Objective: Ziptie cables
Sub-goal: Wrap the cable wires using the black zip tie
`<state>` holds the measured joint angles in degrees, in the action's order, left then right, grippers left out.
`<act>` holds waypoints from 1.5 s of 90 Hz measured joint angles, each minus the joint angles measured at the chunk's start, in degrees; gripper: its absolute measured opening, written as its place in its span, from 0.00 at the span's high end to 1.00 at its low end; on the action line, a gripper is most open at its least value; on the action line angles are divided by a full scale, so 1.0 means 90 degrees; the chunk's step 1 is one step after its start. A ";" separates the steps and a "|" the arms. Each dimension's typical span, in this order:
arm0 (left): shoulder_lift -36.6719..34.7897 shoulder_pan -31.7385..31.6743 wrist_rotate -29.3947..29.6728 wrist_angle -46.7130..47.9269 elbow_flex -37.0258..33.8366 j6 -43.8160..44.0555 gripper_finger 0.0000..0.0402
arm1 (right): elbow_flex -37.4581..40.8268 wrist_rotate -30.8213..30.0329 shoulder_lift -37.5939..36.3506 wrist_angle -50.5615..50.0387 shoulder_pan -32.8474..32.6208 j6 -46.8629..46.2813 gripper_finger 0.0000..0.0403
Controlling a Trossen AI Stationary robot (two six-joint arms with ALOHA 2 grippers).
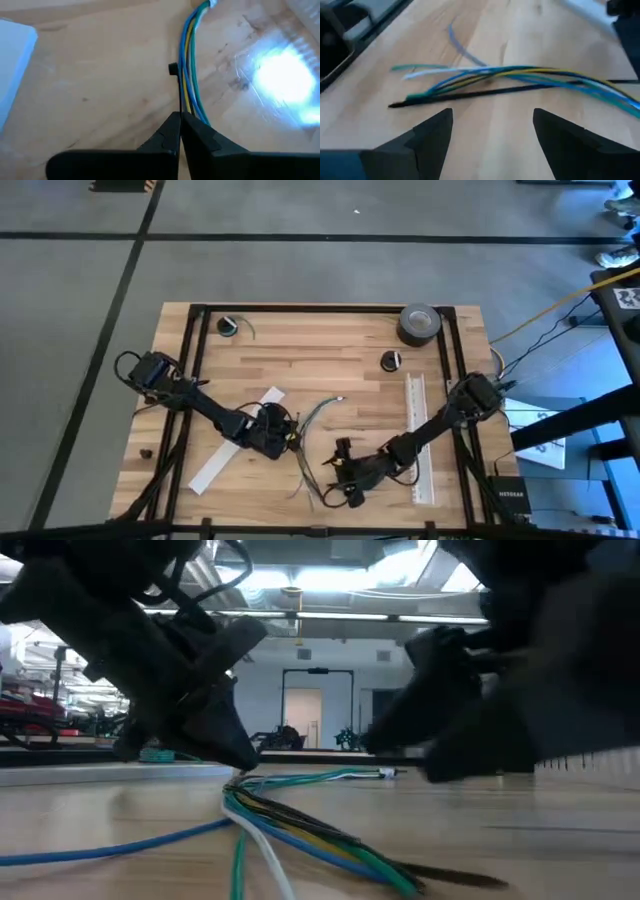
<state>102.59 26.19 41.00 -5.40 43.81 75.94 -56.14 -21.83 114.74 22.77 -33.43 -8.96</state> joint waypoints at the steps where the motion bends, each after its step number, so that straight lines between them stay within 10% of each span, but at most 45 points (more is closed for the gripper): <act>1: 0.0000 0.0008 0.0007 -0.0001 0.0000 0.0011 1.00 | -0.0040 -0.0019 0.0010 0.0003 0.0018 -0.0013 0.34; 81: 0.0000 0.0064 0.0188 -0.0018 0.0000 0.0019 1.00 | -0.1485 -0.0134 0.1091 -0.1205 0.0433 -0.0380 0.34; 135: 0.0000 -0.0414 0.0190 -0.0078 0.0000 -0.0659 1.00 | -0.1463 -0.0873 0.0631 -0.4119 0.0646 0.0674 0.34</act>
<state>102.59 22.46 42.71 -6.10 43.81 70.01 -69.30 -29.69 120.42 -14.30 -27.61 -2.90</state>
